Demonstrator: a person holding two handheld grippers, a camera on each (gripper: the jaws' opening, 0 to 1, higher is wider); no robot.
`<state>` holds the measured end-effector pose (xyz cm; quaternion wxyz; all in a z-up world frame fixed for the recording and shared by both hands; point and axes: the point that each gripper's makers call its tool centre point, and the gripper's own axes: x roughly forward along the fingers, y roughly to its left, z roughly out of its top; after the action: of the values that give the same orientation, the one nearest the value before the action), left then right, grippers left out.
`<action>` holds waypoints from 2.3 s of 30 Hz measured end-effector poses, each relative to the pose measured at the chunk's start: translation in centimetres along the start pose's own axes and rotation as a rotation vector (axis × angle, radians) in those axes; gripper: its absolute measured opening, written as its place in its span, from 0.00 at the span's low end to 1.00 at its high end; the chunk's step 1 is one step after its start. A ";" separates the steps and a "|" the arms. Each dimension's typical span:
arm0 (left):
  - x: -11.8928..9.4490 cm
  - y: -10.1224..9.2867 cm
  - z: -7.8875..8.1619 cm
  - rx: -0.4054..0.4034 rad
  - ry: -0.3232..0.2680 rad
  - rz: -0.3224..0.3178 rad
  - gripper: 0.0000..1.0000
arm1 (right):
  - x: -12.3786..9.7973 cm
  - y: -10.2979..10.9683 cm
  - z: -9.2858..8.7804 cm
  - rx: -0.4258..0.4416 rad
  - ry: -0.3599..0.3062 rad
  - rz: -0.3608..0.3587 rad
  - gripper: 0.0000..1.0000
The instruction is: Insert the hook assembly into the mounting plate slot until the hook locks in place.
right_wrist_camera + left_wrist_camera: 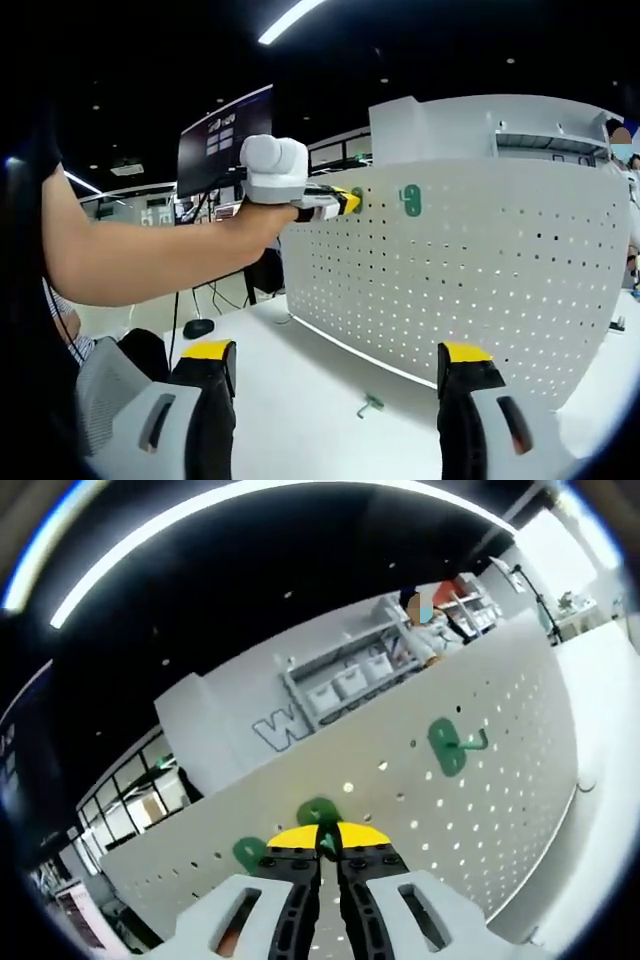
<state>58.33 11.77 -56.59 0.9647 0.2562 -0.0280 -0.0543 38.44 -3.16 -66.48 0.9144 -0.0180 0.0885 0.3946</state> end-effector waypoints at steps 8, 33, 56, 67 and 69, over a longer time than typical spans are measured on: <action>-0.1 0.2 -0.1 -0.264 -0.052 -0.049 0.06 | 0.0 -0.2 0.0 0.000 0.000 -0.006 0.81; -3.2 -1.5 -2.3 -0.251 -0.040 -0.055 0.22 | 0.2 -0.2 -0.3 -0.003 0.010 -0.007 0.80; -6.3 -15.1 -9.9 -0.302 0.122 -0.600 0.24 | -0.3 -0.2 -0.5 -0.004 0.023 -0.018 0.80; -8.1 -20.3 -13.3 -0.205 0.189 -0.810 0.23 | -0.2 0.0 -1.0 -0.005 0.038 -0.019 0.80; -8.1 -20.7 -13.7 -0.191 0.196 -0.822 0.23 | -0.1 0.0 -1.0 -0.005 0.041 -0.020 0.80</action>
<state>49.50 1.56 -78.97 0.8803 0.1596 0.1731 -0.4119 38.24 -3.38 -67.49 0.9162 -0.0294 0.1062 0.3854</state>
